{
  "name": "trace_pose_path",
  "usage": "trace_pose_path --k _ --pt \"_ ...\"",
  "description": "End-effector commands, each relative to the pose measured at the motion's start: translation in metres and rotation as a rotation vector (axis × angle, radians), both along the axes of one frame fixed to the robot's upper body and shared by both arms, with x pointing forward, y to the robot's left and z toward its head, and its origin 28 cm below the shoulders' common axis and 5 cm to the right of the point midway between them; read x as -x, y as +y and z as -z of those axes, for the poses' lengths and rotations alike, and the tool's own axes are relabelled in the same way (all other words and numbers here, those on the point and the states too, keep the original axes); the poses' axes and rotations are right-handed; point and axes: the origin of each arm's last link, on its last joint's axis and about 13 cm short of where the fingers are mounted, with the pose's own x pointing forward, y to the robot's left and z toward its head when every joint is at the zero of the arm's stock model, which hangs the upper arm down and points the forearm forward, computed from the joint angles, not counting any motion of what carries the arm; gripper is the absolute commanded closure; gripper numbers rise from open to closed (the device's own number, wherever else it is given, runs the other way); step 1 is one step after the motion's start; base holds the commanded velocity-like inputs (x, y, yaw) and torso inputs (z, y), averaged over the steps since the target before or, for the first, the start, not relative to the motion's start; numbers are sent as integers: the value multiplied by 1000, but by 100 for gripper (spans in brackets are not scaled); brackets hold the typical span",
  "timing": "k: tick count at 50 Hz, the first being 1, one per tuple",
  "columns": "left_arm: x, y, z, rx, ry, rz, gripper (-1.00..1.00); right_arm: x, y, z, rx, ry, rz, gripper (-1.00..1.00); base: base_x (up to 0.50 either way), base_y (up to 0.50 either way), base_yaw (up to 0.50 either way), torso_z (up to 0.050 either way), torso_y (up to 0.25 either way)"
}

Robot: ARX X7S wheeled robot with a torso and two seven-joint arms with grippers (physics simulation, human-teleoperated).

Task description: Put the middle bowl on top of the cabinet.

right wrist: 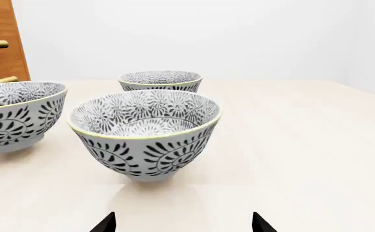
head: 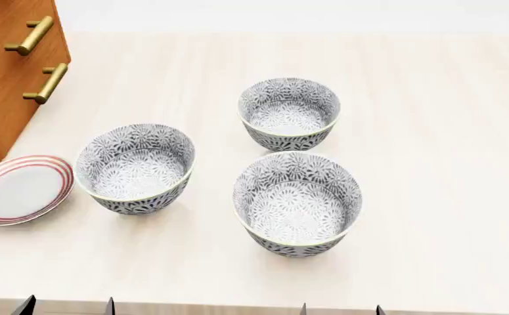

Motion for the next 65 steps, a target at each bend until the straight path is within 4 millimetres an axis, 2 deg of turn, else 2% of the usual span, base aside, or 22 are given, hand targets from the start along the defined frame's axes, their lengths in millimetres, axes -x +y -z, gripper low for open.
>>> trace_pose_path --k 1,11,15,18,19,21,22,25,28,31,32,35,38,40,44,49,53,65 --pt "0 0 0 0 0 0 -100 0 0 0 0 0 0 -100 0 0 0 0 0" --pt "-5 1 1 -77 -12 -12 -100 -1 3 -3 -3 8 18 -100 0 0 0 0 0" --pt "-3 0 -4 -42 -7 -6 -100 1 5 -6 -6 4 13 -100 0 0 0 0 0" --pt "-8 0 -27 4 -8 -5 -100 3 5 -9 -11 3 16 -100 0 0 0 0 0" --pt "-11 -1 -50 23 -49 -23 -100 5 4 -12 15 -2 33 -100 0 0 0 0 0" --pt "-10 -1 -76 46 -101 -27 -100 9 2 -16 19 -9 42 -100 0 0 0 0 0" --pt "-8 -1 -98 105 -128 -31 -100 13 -2 -20 24 -38 66 -100 0 0 0 0 0" --pt "-2 -1 -131 165 -201 -24 -100 21 -11 -30 9 -95 114 -100 0 0 0 0 0" --pt "12 0 -167 189 -375 -8 -100 36 -23 -47 17 -183 185 -100 0 0 0 0 0" --pt "18 6 -176 188 -417 -108 -100 48 -36 -59 5 -231 281 -100 0 0 0 0 0" --pt "19 10 -181 175 -479 -187 -100 54 -42 -64 16 -252 323 -100 0 0 0 0 0" --pt "17 14 -185 167 -507 -274 -100 66 -53 -73 46 -299 420 -100 0 0 0 0 0" --pt "17 12 -185 142 -529 -284 -100 98 -67 -98 61 -409 562 -100 0 0 0 0 0" --pt "15 11 -182 133 -526 -292 -100 112 -71 -107 85 -456 605 -100 0 0 0 0 0" --pt "12 13 -182 129 -523 -305 -100 119 -74 -111 96 -480 628 -100 0 223 0 0 0" --pt "7 19 -181 133 -523 -340 -100 117 -72 -110 104 -483 628 -100 0 500 0 0 0" --pt "8 18 -182 137 -527 -336 -100 114 -70 -108 114 -475 623 -100 0 438 0 0 0" --pt "8 16 -181 131 -523 -336 -100 122 -71 -115 148 -502 638 -100 0 369 0 0 0"
